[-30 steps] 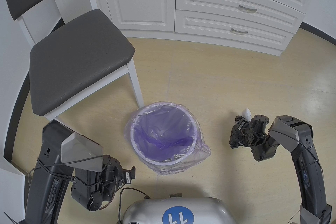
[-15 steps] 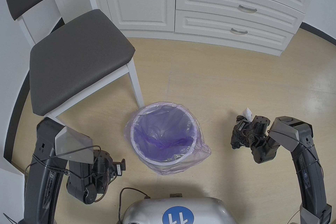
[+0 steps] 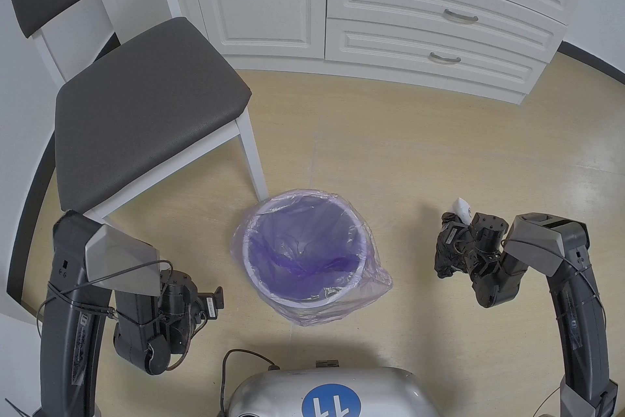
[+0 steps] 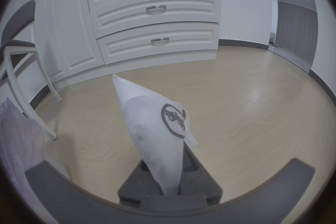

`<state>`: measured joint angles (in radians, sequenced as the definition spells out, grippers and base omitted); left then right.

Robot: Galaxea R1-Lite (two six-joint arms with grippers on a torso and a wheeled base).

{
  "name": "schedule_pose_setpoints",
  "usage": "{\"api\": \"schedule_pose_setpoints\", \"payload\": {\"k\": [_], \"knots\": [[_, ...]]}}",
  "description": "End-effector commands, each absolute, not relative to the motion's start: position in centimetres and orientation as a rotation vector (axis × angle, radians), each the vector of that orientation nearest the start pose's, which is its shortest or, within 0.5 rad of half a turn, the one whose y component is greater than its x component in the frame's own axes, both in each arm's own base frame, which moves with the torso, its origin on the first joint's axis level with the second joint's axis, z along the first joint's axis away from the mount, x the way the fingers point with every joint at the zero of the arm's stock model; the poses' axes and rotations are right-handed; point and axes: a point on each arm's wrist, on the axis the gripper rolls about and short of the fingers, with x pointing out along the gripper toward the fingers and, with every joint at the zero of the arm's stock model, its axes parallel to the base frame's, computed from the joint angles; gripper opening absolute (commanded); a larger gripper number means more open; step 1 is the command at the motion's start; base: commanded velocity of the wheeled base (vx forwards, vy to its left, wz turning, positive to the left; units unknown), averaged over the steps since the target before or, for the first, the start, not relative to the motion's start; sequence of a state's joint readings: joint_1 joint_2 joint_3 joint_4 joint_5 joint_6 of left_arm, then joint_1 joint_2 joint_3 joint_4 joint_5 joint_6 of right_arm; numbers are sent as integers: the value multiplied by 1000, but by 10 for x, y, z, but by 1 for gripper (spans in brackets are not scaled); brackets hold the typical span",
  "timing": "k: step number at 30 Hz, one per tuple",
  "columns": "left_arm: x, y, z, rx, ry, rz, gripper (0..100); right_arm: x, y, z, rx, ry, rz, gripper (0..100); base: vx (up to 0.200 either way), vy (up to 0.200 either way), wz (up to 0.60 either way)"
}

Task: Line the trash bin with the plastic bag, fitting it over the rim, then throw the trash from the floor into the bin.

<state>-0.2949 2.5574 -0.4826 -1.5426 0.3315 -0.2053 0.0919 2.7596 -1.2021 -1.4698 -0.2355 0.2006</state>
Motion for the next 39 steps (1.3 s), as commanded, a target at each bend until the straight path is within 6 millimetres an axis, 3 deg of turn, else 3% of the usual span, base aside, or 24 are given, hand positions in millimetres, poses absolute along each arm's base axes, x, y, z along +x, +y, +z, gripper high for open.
{"api": "schedule_pose_setpoints", "payload": {"k": [1,4,5,9,12,14,15,20,25,32,37,39], "knots": [[299,-81,-36,-62,433,86,100,430,61,-11,167,25,-81,0,0,0,0],[298,-81,-34,-60,432,84,100,424,66,-7,159,33,-71,0,0,0,0],[294,-81,-26,-45,424,76,100,396,87,17,71,37,-18,0,0,0,0],[288,-80,-19,-4,422,64,100,362,105,31,-57,51,49,0,0,0,0],[281,-81,-14,14,426,52,100,344,116,45,-105,44,25,0,0,0,0],[280,-81,-14,14,426,52,100,343,117,47,-106,43,20,0,0,0,0],[275,-82,-8,19,421,40,100,330,126,55,-130,38,14,0,0,0,0],[266,-88,1,26,409,8,100,309,148,68,-145,18,69,0,0,0,0],[254,-97,11,32,396,-37,100,297,169,69,-144,14,96,0,0,0,0],[243,-102,22,52,379,-72,100,286,181,68,-148,19,141,0,0,0,0],[238,-100,40,49,321,-83,100,269,215,62,-21,35,252,0,0,0,0],[233,-98,46,62,306,-84,100,258,244,56,91,45,331,0,0,0,0]]}}
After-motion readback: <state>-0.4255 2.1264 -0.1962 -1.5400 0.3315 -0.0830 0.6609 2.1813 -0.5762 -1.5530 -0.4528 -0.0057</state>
